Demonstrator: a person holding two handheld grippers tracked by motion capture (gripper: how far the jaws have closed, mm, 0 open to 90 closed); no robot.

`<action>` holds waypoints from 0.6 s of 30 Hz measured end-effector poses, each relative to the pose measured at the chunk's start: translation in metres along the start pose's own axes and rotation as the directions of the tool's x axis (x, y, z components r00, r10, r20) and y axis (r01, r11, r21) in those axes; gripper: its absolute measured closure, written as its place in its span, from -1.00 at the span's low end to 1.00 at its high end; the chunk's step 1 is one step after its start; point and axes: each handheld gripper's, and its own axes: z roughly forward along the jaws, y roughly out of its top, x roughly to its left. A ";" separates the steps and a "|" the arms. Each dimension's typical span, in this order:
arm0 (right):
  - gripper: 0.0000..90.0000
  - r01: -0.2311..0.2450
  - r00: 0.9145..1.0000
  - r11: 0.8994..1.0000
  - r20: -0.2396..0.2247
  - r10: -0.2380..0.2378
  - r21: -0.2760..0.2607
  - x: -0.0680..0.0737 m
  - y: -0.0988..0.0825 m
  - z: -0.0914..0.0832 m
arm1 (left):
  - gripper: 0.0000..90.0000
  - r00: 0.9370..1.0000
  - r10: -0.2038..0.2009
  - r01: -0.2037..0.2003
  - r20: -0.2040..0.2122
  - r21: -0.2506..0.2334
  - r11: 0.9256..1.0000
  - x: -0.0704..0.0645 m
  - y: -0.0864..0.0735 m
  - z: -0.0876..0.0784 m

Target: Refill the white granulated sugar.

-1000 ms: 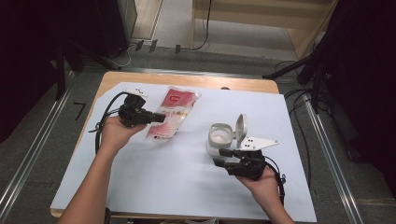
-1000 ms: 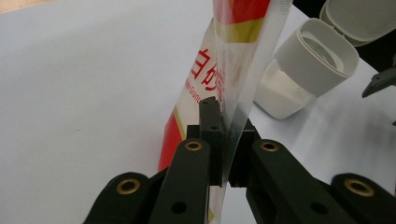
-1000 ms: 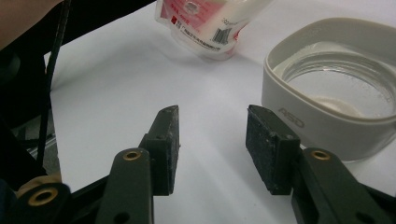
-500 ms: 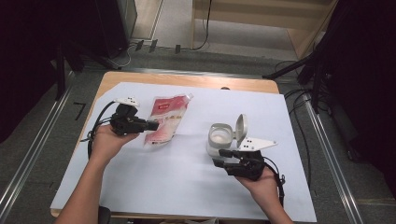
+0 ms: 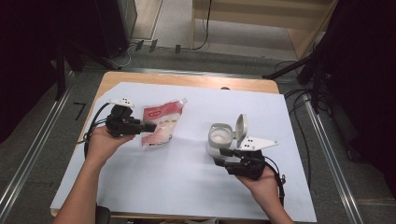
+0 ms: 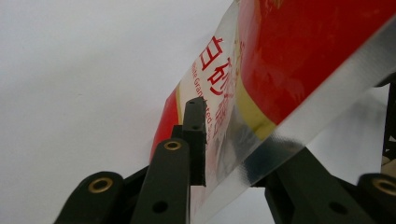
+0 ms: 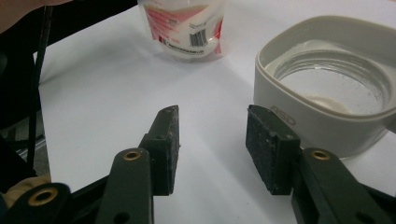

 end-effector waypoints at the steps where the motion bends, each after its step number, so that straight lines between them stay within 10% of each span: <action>1: 0.23 0.001 1.000 1.000 0.000 -0.001 0.000 0.000 0.000 0.000 | 0.64 1.000 -0.005 0.005 0.001 0.000 1.000 -0.001 0.000 0.000; 18: 0.22 -0.001 1.000 1.000 0.018 0.002 -0.004 -0.003 0.002 -0.002 | 0.28 0.995 0.100 -0.101 -0.026 -0.049 0.994 -0.008 0.002 -0.004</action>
